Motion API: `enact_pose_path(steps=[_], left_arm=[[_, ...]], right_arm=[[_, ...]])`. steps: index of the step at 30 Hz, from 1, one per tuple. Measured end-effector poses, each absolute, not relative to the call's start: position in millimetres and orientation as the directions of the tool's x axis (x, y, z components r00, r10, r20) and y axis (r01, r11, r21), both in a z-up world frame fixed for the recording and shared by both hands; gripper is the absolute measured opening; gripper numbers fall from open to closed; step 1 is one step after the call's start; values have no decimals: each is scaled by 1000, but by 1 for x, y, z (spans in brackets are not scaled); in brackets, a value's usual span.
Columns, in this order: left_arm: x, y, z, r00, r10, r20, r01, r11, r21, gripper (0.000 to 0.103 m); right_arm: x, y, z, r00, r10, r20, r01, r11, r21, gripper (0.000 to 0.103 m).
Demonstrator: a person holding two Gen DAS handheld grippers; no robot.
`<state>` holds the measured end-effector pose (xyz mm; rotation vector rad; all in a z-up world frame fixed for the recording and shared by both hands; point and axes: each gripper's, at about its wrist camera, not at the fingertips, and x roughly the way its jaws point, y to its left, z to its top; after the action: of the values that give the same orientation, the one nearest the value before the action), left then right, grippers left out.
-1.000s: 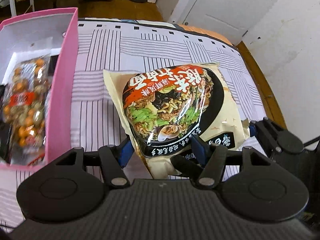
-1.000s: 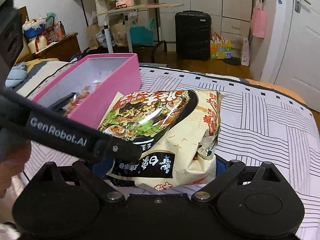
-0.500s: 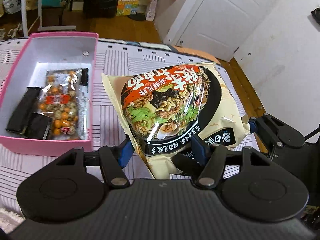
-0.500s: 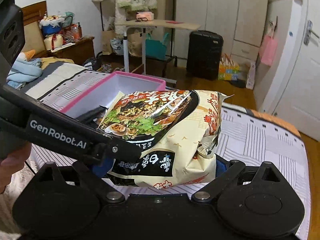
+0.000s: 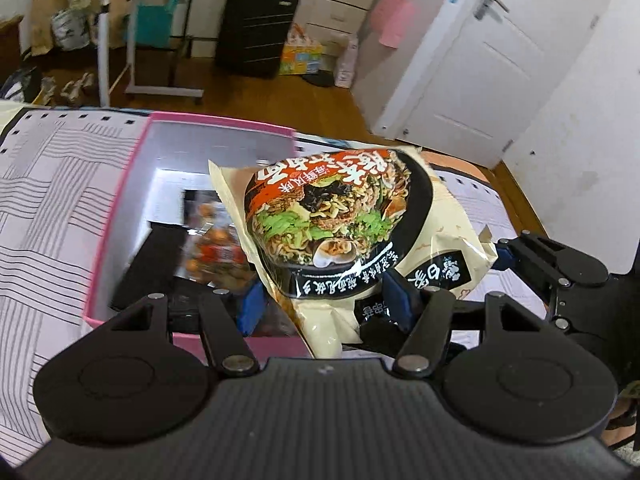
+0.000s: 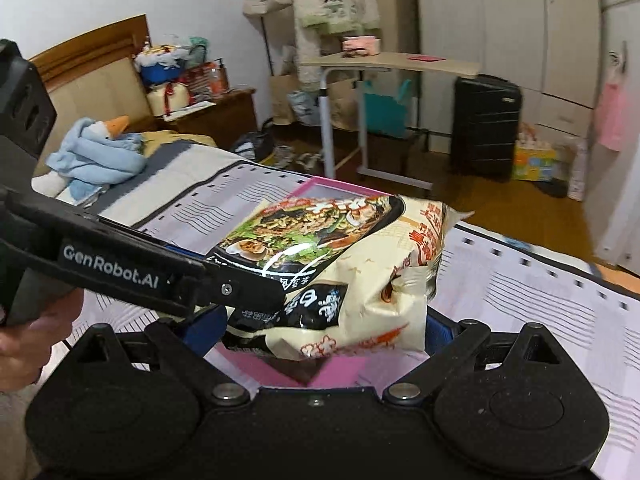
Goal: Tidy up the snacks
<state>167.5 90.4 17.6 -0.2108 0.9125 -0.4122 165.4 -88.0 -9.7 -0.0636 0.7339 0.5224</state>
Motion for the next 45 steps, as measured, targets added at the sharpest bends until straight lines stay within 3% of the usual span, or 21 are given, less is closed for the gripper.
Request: enact_pose_path(steps=[6,22,26,30,35,45], left_arm=[[212,119,-1,520,-406,-752,220,914,-341,61],[289,129,-51,490,-269,-829,166,963,-214,60],[278,129,-53,574,-197,-795,119,980,-157,64],[254,134,-51,599,-239,-764,124,971,-206,65],[221,127,-45,657,-191,-729,144,981,-127,65],[166,123,-24,688,-205,-696,153,979,-137,65]], right_arm=[[204,-65,-27,596,440,-671,-510,854,107,88],[257,-19,-81,614,382,-691,-508,861,25,87],[223,-25,-70,684,362,-633,-504,862,-51,92],[191,-43,-60,701,387,-599,-488,873,-7,92],[165,-64,-53,732,378,-567,-431,901,45,92],[134,-100,-32,784,278,-554,-247,960,132,92]])
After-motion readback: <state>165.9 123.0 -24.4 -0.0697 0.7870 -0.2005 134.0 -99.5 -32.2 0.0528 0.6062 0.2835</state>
